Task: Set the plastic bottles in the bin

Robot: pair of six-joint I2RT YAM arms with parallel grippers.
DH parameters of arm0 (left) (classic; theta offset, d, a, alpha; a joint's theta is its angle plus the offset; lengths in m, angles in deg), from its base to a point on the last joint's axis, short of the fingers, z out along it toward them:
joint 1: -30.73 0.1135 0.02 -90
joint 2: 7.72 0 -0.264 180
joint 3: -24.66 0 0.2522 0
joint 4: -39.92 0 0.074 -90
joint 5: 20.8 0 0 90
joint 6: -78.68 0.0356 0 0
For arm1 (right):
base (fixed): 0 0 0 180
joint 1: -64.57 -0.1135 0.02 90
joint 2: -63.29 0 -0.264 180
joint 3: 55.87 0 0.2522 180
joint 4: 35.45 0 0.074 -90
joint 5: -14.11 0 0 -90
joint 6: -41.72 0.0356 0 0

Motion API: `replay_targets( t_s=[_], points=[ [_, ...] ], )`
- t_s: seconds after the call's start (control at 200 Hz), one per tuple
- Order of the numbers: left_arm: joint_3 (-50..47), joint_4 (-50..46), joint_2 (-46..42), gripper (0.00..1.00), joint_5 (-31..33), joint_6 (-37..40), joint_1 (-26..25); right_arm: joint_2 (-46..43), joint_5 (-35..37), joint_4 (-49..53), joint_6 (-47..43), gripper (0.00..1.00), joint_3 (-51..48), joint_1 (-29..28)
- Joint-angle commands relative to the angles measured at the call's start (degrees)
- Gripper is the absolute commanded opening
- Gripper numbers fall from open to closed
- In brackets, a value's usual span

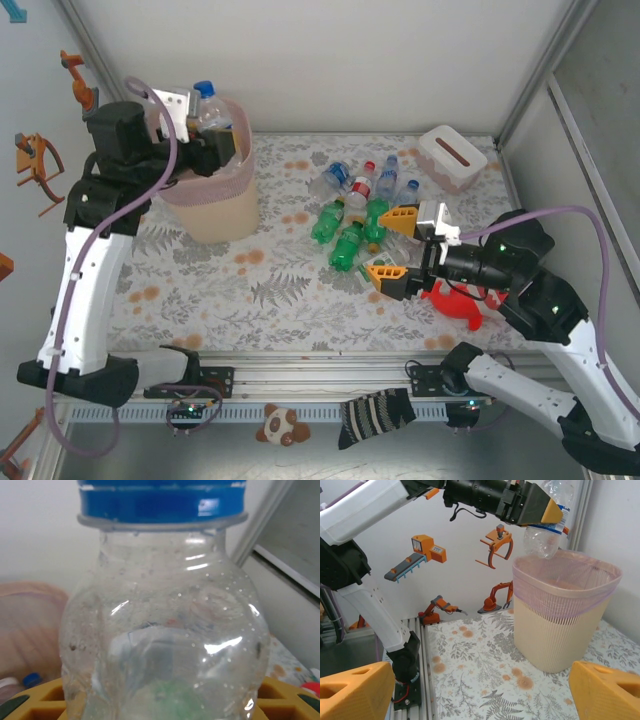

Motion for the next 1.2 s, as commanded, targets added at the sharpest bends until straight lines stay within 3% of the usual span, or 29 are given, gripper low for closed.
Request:
replay_targets(
  t_s=[0.0,0.235,0.441,0.586,0.826,1.197],
  points=[
    [3.0,-5.0,3.0,0.47,-1.6,-0.8,4.8,-0.1,1.1,0.2,-0.3,0.89,0.9,-0.4],
    [5.8,-7.3,10.4,0.47,-3.8,-1.8,12.9,-0.4,1.3,0.6,-0.1,0.88,1.2,-0.4],
    [9.2,-11.4,16.7,0.47,4.3,-2.0,16.0,-0.7,1.6,0.8,-0.1,0.88,1.1,-0.4],
    [10.7,-14.2,21.0,0.48,11.2,-1.8,16.1,-0.6,1.6,1.0,-0.2,0.88,1.1,-0.4],
    [15.6,-23.5,30.9,0.46,17.2,-1.6,16.0,-0.4,1.5,1.1,-0.4,0.88,1.0,-0.4],
    [17.3,-29.5,42.0,0.5,27.9,-2.2,13.3,0.0,1.4,1.1,-0.6,0.87,0.8,-0.4]
  ],
)
